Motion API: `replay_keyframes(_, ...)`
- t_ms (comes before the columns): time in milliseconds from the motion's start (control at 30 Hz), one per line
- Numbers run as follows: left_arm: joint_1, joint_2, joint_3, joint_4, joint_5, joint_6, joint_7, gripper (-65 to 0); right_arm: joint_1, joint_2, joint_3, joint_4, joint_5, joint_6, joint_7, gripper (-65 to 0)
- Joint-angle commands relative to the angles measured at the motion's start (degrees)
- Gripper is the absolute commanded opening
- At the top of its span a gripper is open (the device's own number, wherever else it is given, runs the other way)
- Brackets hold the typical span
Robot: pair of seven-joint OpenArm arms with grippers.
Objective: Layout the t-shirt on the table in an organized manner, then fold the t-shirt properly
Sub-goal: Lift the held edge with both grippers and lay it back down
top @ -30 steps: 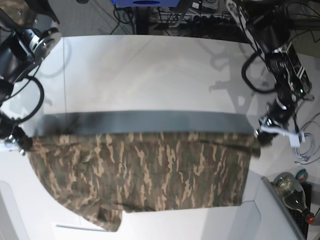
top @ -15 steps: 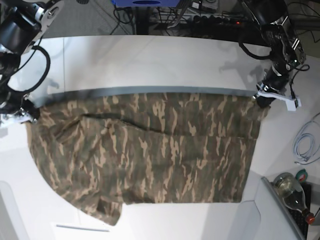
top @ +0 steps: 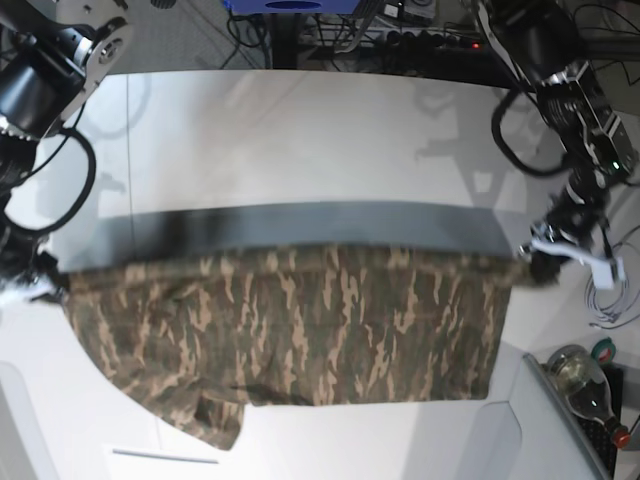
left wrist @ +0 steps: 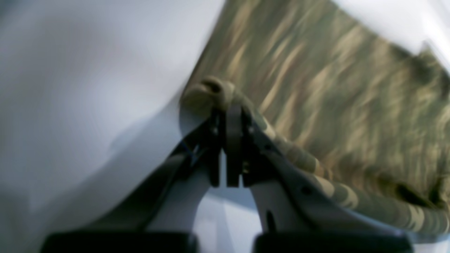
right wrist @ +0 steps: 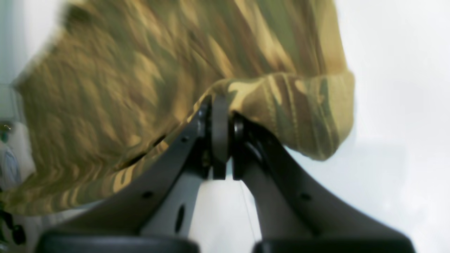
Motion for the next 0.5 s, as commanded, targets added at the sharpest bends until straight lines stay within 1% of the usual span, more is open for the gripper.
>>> replay_keyframes(0,0.2,-0.9,-0.4,1.2,0.0,0.4,-0.6,-65.0,-0.1,1.0,0.3,0.9,-0.4,-0.1,-1.1,-64.8)
replay_keyframes(67,0.5,-0.9,-0.4,-0.2,0.1,0.4,-0.7,-65.0,-1.9,0.6,0.3,-0.3,-0.5,-0.3,-1.6,-64.8)
replay_keyframes(133,2.3,-1.0,-0.4,-3.7,0.1,0.4,-1.1,-65.0,-4.1,0.5,0.3,-1.9,-0.5,-0.1,0.1,-64.8)
replay_keyframes(200,4.1,-1.1,-0.4,-6.6,0.1,0.4,-4.6,-65.0,-6.7,0.4,0.3,-3.1,-0.5,-0.1,2.3,-64.8)
replay_keyframes(300,6.9,-1.2,0.1,-10.2,0.1,0.4,-10.3,-65.0,-8.8,0.4,0.2,-3.8,-0.5,-0.1,4.2,-64.8)
replay_keyframes(467,7.9,-1.3,0.1,-13.2,0.1,0.3,-10.9,-65.0,-10.9,0.6,0.2,-3.8,-0.5,-0.1,4.4,-64.8)
